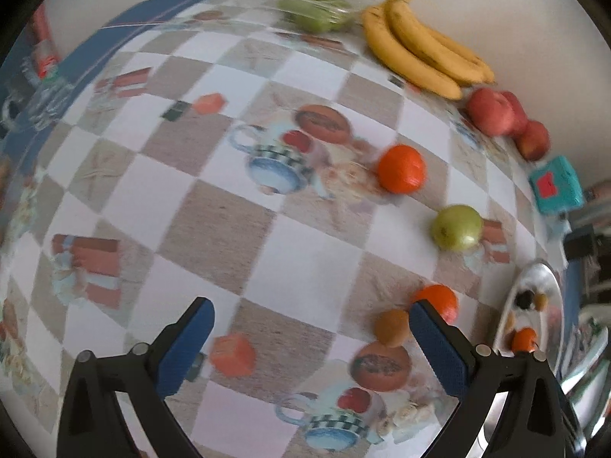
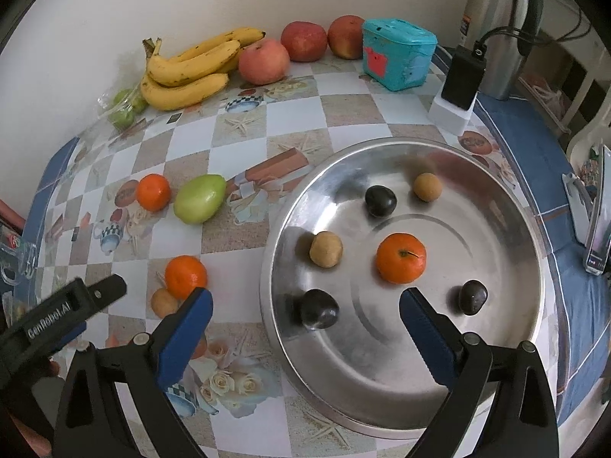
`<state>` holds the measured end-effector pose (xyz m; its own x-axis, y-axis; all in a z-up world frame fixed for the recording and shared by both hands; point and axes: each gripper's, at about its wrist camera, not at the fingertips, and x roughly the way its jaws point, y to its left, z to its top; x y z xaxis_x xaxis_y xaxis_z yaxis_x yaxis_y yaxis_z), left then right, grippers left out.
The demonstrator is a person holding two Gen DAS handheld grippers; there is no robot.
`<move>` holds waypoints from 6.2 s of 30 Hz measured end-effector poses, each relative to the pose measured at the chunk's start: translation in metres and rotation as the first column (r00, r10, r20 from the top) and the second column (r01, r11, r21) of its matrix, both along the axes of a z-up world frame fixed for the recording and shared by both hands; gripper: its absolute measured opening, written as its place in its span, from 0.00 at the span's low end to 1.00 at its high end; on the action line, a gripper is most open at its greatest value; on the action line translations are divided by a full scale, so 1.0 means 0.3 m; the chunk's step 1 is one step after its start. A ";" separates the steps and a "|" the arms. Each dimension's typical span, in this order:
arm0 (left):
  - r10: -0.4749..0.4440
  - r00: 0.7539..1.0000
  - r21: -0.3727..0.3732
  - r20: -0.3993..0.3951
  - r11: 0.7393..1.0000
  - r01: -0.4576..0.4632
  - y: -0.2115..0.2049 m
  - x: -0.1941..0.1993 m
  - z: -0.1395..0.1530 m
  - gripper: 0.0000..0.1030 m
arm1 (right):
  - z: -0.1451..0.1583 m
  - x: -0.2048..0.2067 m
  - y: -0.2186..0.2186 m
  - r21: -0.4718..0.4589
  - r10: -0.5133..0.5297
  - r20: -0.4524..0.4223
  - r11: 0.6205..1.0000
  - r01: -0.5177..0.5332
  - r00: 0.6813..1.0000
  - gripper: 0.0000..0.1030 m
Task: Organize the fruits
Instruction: 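Grasp a brown kiwi with the left gripper while the right gripper approaches an orange, then grasp the orange with the right gripper while the left gripper holds the kiwi, then carry the kiwi and the orange over the steel bowl with both grippers, then open both grippers to drop the kiwi and orange into the bowl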
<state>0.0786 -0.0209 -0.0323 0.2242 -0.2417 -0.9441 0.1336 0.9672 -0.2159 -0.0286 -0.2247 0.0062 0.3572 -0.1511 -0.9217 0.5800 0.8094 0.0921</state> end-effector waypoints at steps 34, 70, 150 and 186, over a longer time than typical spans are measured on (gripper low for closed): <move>-0.055 0.984 -0.277 -0.172 0.961 0.005 -0.073 -0.013 -0.078 0.26 | -0.015 -0.005 -0.004 0.004 0.001 -0.021 1.000 -0.001 1.000 0.95; 0.078 0.996 -0.084 0.036 0.994 -0.074 0.082 0.047 0.047 0.26 | -0.086 0.191 0.186 0.078 0.289 0.104 0.951 -0.298 0.952 0.51; -0.328 0.938 -0.024 0.111 0.943 0.332 -0.440 -0.148 0.130 0.26 | 0.022 -0.064 -0.279 0.133 -0.162 0.087 0.980 0.150 0.983 0.37; -0.591 0.804 -0.007 0.063 0.806 0.592 -0.667 -0.369 0.019 0.27 | -0.064 -0.209 -0.456 0.154 -0.358 0.001 0.922 0.354 0.934 0.37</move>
<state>-0.0321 -0.2210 -0.0267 0.0812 -0.3679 -0.9263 0.6905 0.6910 -0.2139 -0.0912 -0.3614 -0.0129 0.3315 -0.1354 -0.9337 0.8229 0.5255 0.2159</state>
